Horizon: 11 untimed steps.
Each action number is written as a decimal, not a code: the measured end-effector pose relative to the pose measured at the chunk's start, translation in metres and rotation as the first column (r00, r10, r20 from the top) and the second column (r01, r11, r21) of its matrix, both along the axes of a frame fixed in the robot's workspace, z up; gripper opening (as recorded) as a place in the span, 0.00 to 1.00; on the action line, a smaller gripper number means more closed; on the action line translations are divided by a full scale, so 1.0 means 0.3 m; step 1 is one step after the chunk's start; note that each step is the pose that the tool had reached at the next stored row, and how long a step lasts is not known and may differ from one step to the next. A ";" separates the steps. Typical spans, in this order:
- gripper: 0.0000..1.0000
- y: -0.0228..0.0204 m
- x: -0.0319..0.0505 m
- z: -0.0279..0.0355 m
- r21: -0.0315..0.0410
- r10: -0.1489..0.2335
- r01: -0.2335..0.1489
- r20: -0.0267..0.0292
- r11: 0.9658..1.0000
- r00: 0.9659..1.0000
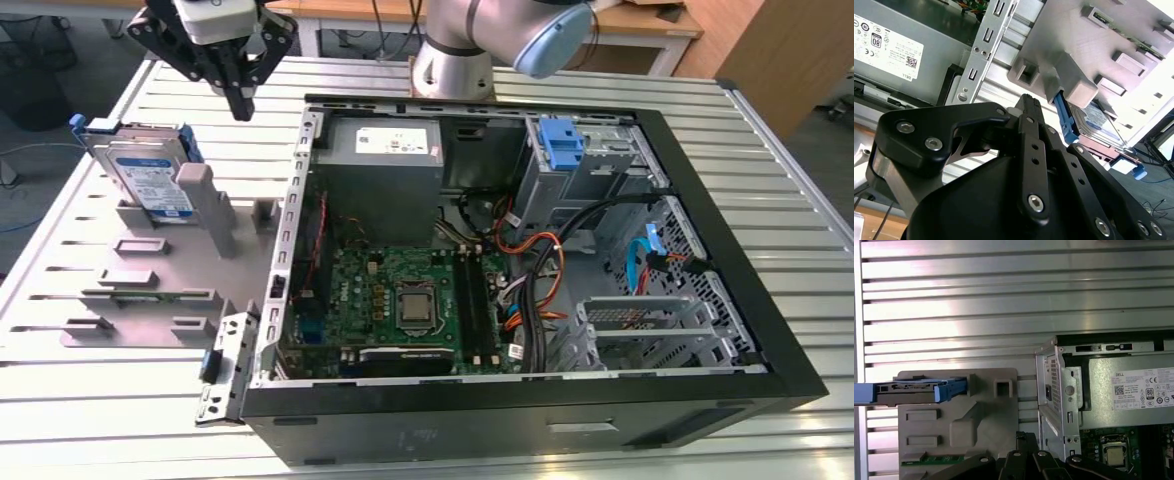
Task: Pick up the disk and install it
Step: 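Reach for the disk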
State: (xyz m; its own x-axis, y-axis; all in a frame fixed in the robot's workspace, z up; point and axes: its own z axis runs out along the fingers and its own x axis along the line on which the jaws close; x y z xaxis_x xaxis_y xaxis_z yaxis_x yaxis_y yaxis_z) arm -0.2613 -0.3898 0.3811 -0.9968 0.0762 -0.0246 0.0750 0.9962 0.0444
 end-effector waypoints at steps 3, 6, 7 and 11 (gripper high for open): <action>0.11 0.000 -0.001 0.000 0.000 0.000 0.000 0.000 1.000 1.000; 0.11 0.000 -0.001 0.000 0.000 0.000 0.000 0.000 1.000 1.000; 0.11 0.000 -0.001 0.000 0.000 0.000 0.000 0.000 1.000 1.000; 0.11 0.000 -0.003 0.000 0.000 0.000 0.000 0.000 1.000 1.000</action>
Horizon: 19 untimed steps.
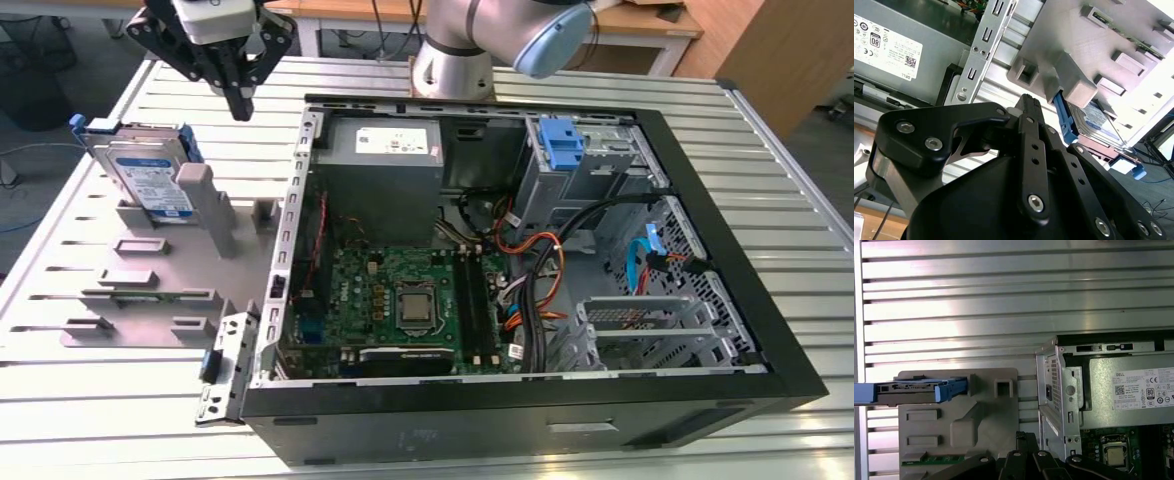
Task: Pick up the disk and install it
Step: 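Reach for the disk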
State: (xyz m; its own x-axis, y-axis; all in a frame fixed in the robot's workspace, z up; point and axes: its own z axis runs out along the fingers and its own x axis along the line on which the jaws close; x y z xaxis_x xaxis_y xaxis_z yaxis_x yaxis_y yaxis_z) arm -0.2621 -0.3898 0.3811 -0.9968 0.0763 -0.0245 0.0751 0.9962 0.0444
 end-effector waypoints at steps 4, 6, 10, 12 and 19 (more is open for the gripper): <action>0.11 0.000 -0.013 -0.003 0.000 0.000 0.000 0.000 1.000 1.000; 0.11 0.000 -0.026 -0.006 0.000 0.000 0.000 0.000 1.000 1.000; 0.11 0.001 -0.063 -0.013 0.000 0.000 0.000 0.000 1.000 1.000; 0.11 0.003 -0.087 -0.016 0.000 0.000 0.000 0.000 1.000 1.000; 0.11 0.015 -0.158 -0.024 0.000 0.000 0.000 0.000 1.000 1.000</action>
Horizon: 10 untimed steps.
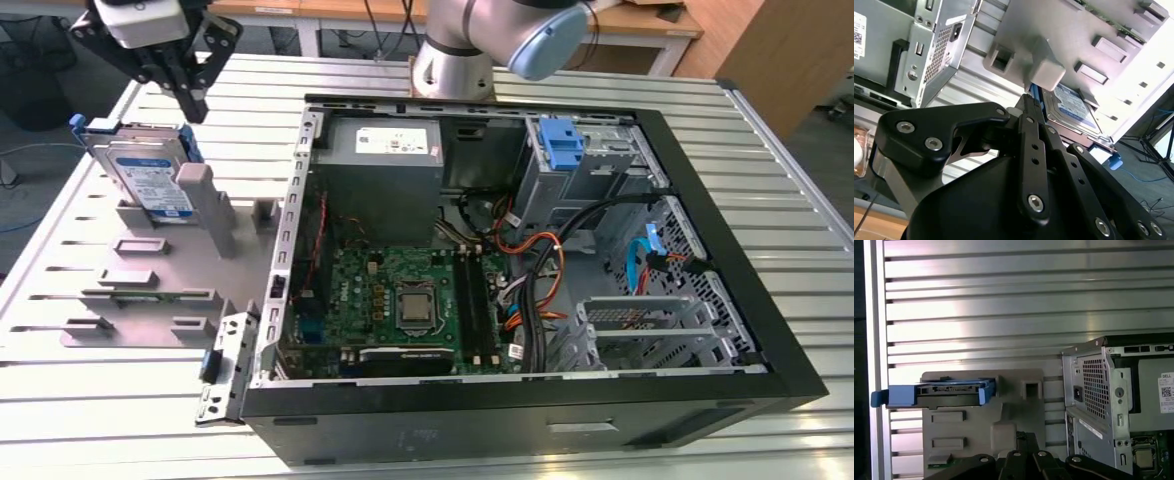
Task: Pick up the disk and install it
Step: 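Reach for the disk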
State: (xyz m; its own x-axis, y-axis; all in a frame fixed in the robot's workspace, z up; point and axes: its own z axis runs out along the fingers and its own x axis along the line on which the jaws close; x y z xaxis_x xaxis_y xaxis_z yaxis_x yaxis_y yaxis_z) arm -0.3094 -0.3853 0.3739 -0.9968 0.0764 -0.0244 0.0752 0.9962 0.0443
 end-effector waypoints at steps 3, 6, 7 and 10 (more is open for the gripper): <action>0.11 0.006 -0.028 -0.004 0.000 0.000 0.000 0.000 1.000 1.000; 0.11 0.013 -0.057 -0.008 0.000 0.000 0.000 0.000 1.000 1.000; 0.11 0.015 -0.067 -0.010 0.000 0.000 0.000 0.000 1.000 1.000; 0.11 0.021 -0.093 -0.014 -0.001 -0.001 0.001 0.000 1.000 1.000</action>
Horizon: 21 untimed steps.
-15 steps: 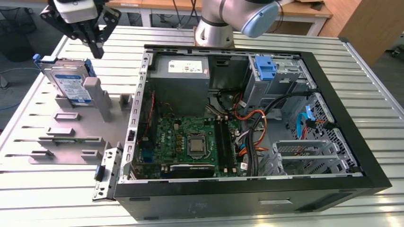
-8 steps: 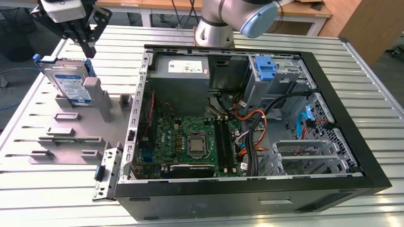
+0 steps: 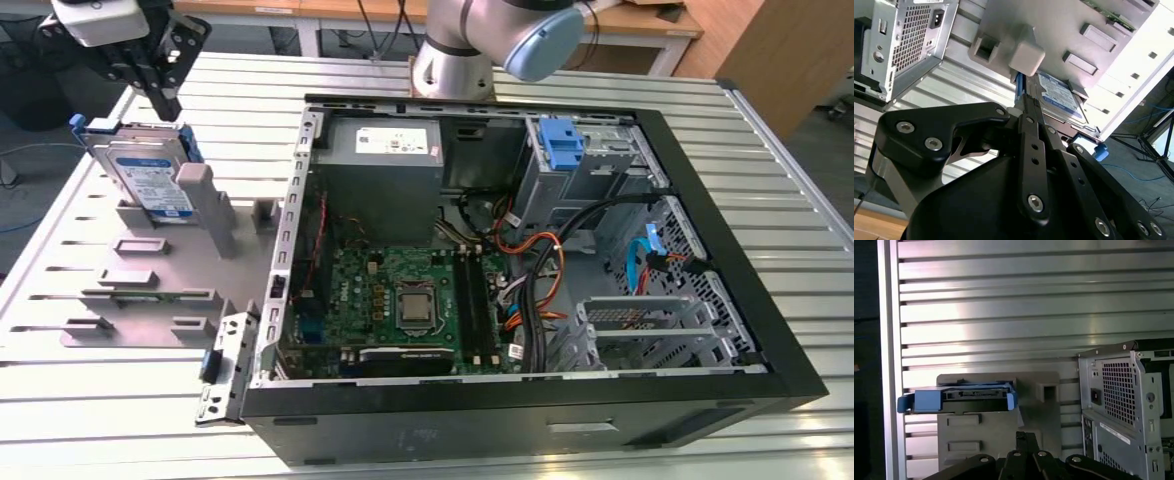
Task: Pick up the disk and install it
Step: 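Reach for the disk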
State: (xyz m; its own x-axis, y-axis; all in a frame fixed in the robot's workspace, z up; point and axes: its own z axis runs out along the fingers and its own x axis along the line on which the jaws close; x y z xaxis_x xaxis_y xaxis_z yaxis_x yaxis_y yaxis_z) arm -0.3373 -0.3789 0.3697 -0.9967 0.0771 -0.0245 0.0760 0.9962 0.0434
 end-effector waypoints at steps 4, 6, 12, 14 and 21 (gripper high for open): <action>0.11 0.008 -0.032 -0.007 -0.001 0.000 0.000 0.000 1.000 1.000; 0.11 0.011 -0.045 -0.012 -0.002 0.000 0.000 0.000 1.000 1.000; 0.11 0.022 -0.086 -0.024 -0.005 -0.001 0.001 0.000 1.000 1.000; 0.11 0.025 -0.100 -0.027 -0.005 -0.001 0.001 0.000 1.000 1.000; 0.11 0.040 -0.156 -0.039 -0.006 -0.003 0.003 0.000 1.000 1.000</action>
